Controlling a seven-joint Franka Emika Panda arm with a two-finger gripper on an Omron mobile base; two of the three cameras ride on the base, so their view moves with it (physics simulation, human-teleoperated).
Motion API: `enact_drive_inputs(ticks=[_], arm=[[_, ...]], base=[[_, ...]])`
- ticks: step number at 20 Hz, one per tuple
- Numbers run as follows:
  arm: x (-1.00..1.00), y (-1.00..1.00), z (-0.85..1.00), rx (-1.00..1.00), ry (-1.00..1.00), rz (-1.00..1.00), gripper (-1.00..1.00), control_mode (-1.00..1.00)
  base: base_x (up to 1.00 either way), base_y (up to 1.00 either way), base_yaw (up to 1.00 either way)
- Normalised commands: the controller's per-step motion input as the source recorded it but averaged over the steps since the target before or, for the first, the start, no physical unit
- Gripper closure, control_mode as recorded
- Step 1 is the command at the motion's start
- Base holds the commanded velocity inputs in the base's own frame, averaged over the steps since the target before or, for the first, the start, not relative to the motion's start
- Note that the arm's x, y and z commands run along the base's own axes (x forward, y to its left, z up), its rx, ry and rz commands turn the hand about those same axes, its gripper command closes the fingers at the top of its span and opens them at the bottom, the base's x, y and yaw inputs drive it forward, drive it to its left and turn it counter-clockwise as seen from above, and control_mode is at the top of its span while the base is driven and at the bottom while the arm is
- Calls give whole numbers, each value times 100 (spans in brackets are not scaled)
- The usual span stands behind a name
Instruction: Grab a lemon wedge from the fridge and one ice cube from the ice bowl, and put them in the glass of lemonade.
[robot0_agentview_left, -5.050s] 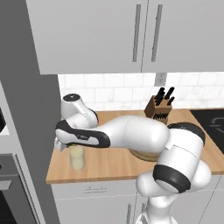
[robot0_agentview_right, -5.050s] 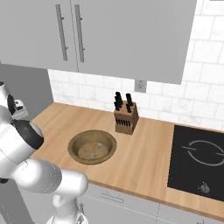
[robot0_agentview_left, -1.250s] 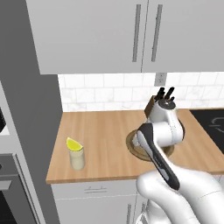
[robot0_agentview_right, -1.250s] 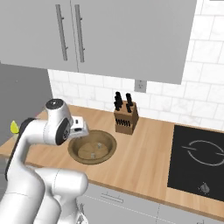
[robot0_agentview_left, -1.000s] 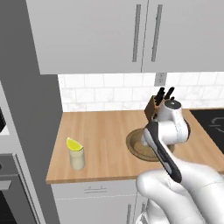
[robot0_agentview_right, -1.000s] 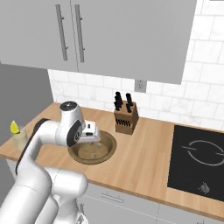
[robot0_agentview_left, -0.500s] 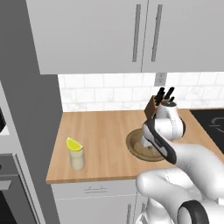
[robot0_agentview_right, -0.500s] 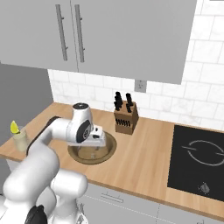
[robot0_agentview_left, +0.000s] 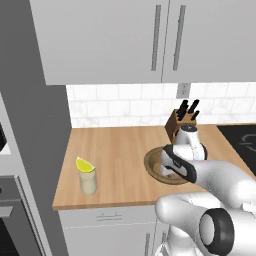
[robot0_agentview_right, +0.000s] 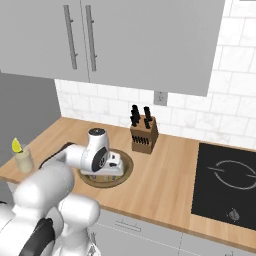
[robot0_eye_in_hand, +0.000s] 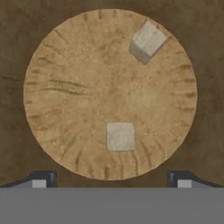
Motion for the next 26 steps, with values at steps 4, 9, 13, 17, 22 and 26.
enact_drive_inputs(ticks=[4, 9, 13, 17, 22, 26], arm=[[0, 0, -29, 3, -5, 0, -100, -100], [0, 0, -19, 1, -3, 0, -100, -100], [0, 0, -30, 0, 0, 0, -100, -100], [2, 6, -16, 0, 0, 0, -100, -100], [1, 7, -5, 0, 0, 0, -100, -100], [0, 3, -1, 0, -5, 0, -100, -100]], base=[[0, 0, 0], [0, 0, 0], [0, 0, 0], [0, 0, 0], [0, 0, 0], [0, 0, 0]])
